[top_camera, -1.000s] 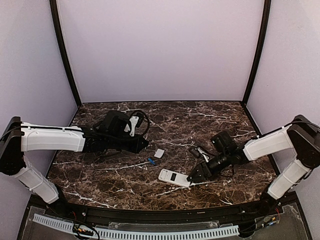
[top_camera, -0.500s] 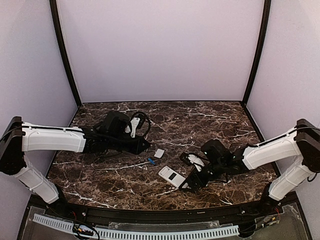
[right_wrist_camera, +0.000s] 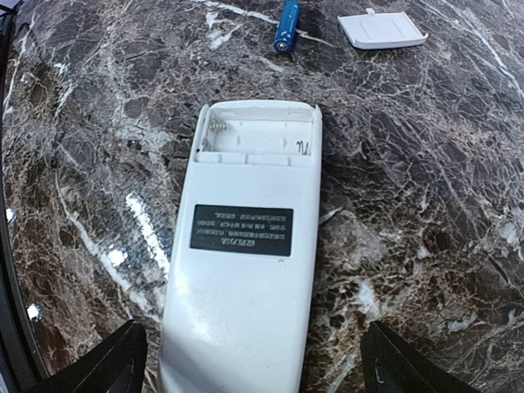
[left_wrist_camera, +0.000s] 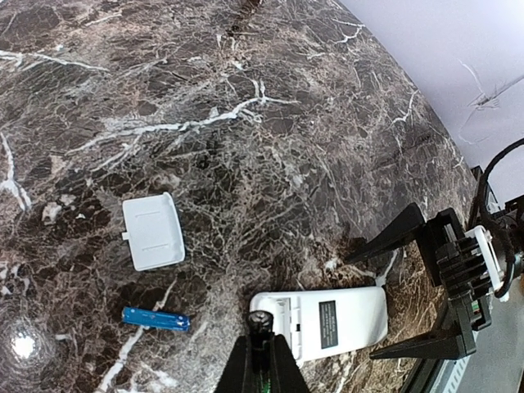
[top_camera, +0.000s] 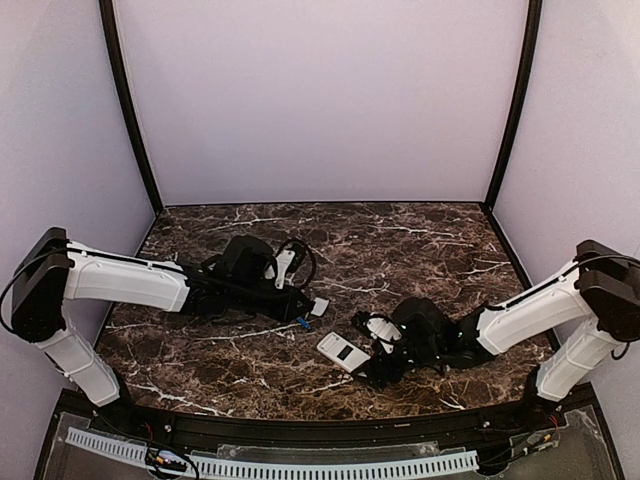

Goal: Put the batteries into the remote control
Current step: Move the remote control without batteries to the center of the board.

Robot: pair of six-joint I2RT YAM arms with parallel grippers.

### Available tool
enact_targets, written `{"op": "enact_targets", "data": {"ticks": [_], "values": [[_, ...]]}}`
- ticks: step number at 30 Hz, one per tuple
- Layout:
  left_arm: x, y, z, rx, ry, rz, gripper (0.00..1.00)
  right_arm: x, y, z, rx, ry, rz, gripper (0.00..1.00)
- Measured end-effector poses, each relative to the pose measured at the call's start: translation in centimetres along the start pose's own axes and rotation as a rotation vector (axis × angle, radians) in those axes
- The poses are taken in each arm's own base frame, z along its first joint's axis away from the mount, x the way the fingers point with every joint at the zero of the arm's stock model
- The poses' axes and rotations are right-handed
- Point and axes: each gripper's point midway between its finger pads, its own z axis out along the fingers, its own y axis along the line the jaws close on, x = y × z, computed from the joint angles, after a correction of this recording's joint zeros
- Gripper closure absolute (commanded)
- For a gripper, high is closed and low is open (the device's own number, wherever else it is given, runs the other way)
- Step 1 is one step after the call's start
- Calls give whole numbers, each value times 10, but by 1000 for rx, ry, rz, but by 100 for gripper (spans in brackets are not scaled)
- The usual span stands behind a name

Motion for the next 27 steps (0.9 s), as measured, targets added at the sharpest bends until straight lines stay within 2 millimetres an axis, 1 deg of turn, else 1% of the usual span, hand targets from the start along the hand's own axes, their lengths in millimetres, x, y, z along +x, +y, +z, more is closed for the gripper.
{"op": "enact_targets", "data": {"ticks": [3,6,10,12,14,18,20,23,24,26,27], "values": [[4,-3,4,6,8,3,100,0,1,4,38,-6,-27,13],[4,-4,5,10,5,3,100,0,6,8,76,-4,-61,14],[3,-4,5,7,3,4,100,0,16,15,107,-3,-100,20],[3,-4,5,7,3,4,100,-2,17,17,125,-5,-108,22],[5,-3,5,5,5,4,100,-5,16,20,137,-6,-113,27],[12,2,6,-7,16,8,100,-15,18,29,139,-11,-123,44],[15,4,6,-14,21,10,100,-21,20,34,134,-17,-134,47],[16,5,6,-15,24,14,100,-25,22,38,132,-21,-143,47],[16,5,6,-15,24,15,100,-26,22,39,131,-21,-144,44],[17,5,6,-14,26,19,100,-28,24,41,128,-20,-148,29],[18,5,6,-14,27,21,100,-29,24,42,125,-19,-152,24]]}}
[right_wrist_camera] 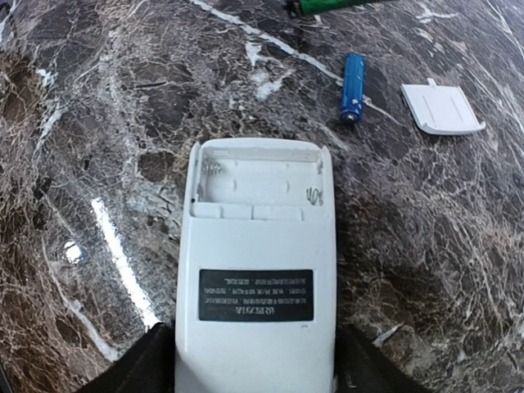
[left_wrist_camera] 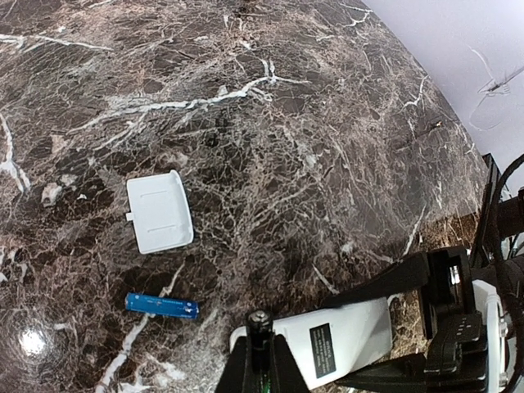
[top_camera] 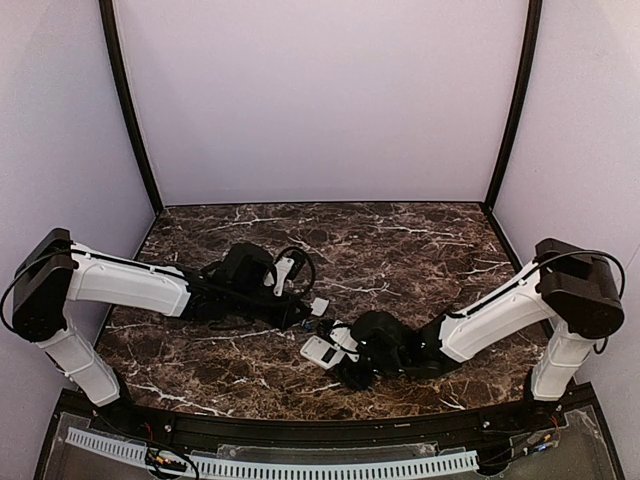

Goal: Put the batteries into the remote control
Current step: Move the remote control without batteries to the center of the board.

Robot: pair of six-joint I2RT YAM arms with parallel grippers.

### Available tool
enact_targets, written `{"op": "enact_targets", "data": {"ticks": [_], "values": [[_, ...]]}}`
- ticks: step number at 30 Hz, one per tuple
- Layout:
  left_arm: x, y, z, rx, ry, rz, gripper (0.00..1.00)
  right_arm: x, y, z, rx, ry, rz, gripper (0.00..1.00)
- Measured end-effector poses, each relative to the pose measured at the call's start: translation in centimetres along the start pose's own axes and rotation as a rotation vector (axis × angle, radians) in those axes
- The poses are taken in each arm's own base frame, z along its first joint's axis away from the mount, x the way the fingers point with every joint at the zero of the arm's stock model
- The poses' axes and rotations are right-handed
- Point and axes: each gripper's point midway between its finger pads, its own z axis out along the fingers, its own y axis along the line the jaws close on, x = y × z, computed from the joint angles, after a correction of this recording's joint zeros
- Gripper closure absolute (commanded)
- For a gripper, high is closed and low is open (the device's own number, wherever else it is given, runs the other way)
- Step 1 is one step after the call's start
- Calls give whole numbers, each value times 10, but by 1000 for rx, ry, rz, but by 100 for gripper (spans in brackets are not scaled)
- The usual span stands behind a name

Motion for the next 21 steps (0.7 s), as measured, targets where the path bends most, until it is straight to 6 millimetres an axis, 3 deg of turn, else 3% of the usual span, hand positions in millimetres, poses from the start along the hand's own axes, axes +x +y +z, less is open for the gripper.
{"op": "enact_targets", "data": {"ticks": [5,13,21], "values": [[1,1,0,-3,2,3,100,1,1,-1,-13,11,-3,21],[1,1,0,-2,3,12,100,26,-3,-24,-35,45,15,39],[4,-1,1,14,3,20,100,15,-1,-14,-35,11,16,47]]}}
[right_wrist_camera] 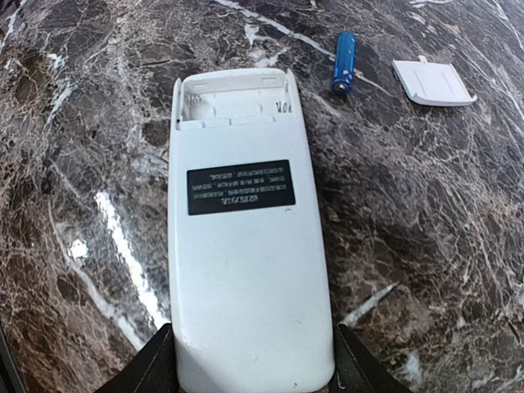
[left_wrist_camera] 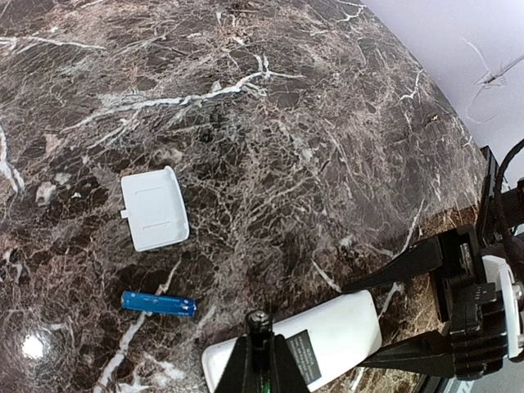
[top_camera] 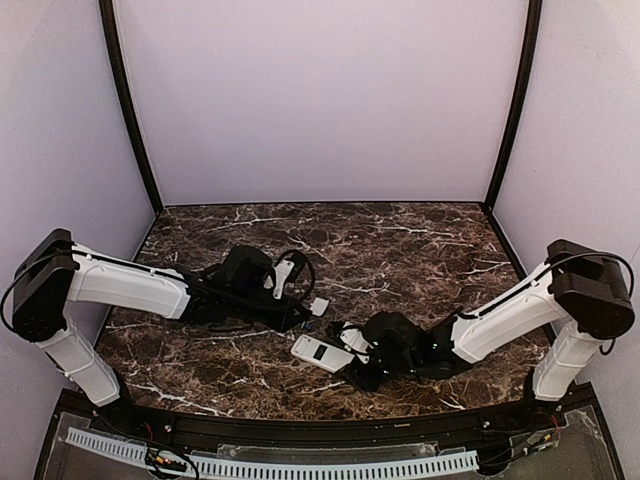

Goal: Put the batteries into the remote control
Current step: Move the remote control without batteries to the center of the board, then hold the remote control without the batteries at the center of the board.

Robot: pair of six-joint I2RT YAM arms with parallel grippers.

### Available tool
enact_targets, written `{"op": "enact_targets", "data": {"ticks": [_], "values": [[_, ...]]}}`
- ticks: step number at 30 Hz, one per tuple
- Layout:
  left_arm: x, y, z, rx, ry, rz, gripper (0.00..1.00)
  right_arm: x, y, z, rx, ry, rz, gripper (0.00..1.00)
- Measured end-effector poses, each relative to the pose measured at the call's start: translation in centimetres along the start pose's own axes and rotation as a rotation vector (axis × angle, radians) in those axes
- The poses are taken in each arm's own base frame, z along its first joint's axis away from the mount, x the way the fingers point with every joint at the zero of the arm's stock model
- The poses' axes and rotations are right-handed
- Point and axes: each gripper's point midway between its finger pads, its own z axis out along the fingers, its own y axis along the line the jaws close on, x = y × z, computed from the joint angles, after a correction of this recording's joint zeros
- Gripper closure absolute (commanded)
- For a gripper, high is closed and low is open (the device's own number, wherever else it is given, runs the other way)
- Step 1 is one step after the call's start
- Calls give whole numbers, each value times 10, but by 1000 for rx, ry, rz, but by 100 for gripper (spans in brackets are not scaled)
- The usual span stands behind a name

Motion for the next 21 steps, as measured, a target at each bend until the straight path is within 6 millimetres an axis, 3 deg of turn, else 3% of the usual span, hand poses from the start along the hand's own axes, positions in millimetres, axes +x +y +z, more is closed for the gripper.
{"op": "enact_targets", "data": {"ticks": [6,7,9,11,14,21], "values": [[15,10,1,-28,24,1,100,-8,2,7,1,-2,0,56],[17,12,2,-34,25,1,100,-9,2,7,2,0,3,54],[22,17,2,-49,27,1,100,-9,2,7,4,6,11,37],[27,21,2,-64,30,2,100,-9,2,7,3,7,20,28],[30,25,2,-78,31,6,100,-9,6,6,-6,6,22,22],[25,23,3,-71,10,10,100,-3,5,2,-14,16,-38,21]]}}
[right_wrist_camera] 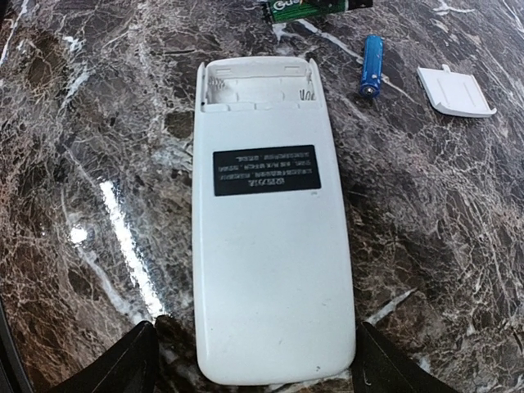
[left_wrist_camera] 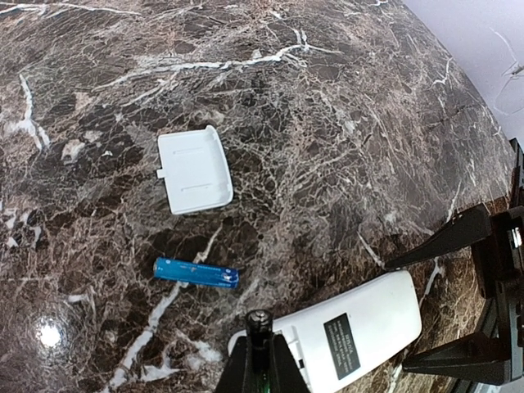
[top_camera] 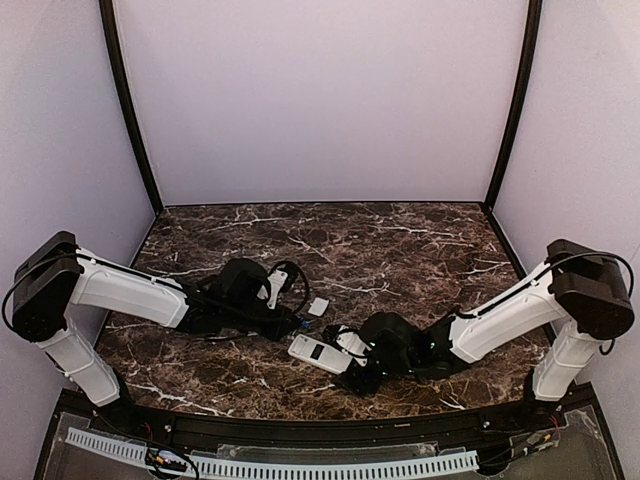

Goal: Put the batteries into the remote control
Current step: Hold the remote control without the batteries at the center of the board.

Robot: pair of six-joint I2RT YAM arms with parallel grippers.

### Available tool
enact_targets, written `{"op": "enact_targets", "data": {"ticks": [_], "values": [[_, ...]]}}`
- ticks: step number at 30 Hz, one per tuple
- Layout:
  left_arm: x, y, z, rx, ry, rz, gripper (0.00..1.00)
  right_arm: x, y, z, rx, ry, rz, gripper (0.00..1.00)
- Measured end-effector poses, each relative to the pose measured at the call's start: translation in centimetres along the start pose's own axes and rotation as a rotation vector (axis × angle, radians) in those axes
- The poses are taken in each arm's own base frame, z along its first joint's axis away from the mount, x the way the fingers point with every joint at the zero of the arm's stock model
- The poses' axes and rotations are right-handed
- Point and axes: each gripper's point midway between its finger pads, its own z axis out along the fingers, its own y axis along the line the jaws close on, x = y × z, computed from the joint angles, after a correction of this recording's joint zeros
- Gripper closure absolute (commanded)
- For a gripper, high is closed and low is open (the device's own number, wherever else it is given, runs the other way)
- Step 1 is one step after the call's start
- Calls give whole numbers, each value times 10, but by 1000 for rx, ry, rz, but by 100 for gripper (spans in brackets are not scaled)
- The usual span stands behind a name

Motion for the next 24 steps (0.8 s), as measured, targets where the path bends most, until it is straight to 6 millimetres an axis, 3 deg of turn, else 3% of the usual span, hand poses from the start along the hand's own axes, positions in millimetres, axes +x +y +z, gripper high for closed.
{"op": "enact_targets", "data": {"ticks": [6,17,24], "values": [[-1,-1,0,4,-4,0,100,-4,-6,4,-33,-1,-42,27],[-1,0,0,0,-8,-8,100,-14,3,11,-112,-33,-50,57],[3,5,1,-39,-13,6,100,-23,7,18,-96,-42,24,65]]}}
